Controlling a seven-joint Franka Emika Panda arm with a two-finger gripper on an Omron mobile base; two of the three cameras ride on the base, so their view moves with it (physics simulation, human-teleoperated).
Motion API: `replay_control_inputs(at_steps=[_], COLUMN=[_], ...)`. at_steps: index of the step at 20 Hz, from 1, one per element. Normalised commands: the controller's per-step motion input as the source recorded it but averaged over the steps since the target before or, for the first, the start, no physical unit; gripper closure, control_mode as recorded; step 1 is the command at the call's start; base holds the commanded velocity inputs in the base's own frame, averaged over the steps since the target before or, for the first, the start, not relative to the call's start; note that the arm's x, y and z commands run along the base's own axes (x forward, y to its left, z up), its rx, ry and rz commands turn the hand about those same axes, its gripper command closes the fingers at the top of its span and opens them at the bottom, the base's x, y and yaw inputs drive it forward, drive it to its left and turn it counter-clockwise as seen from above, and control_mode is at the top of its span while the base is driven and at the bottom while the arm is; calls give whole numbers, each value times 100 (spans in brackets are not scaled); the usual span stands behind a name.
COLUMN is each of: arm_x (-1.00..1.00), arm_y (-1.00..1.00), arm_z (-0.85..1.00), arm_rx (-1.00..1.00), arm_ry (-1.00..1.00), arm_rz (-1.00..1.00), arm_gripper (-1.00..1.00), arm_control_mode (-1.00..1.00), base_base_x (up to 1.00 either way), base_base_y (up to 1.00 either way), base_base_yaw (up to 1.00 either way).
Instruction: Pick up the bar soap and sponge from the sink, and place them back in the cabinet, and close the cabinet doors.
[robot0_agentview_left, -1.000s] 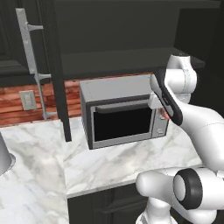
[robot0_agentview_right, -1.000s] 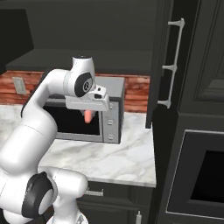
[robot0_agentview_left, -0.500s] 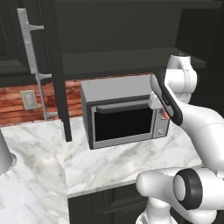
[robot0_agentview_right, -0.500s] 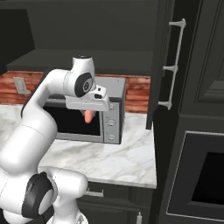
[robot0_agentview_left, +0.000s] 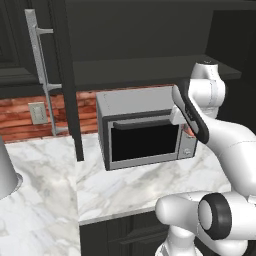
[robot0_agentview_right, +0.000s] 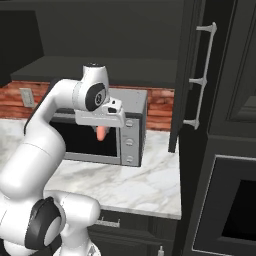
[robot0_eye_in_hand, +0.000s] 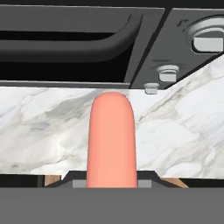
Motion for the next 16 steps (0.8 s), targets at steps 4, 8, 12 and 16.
replay_control_inputs(at_steps=[4, 8, 12, 16], arm_x=[0, 0, 0, 0], arm_y=[0, 0, 0, 1], arm_z=[0, 0, 0, 8], arm_rx=[0, 0, 0, 0], arm_ry=[0, 0, 0, -6], arm_rz=[0, 0, 1, 4], arm_gripper=[100, 100, 100, 100], arm_control_mode=[100, 100, -100, -100], base_base_x=[0, 0, 0, 0], base_base_y=[0, 0, 0, 0], base_base_yaw=[1, 1, 0, 0])
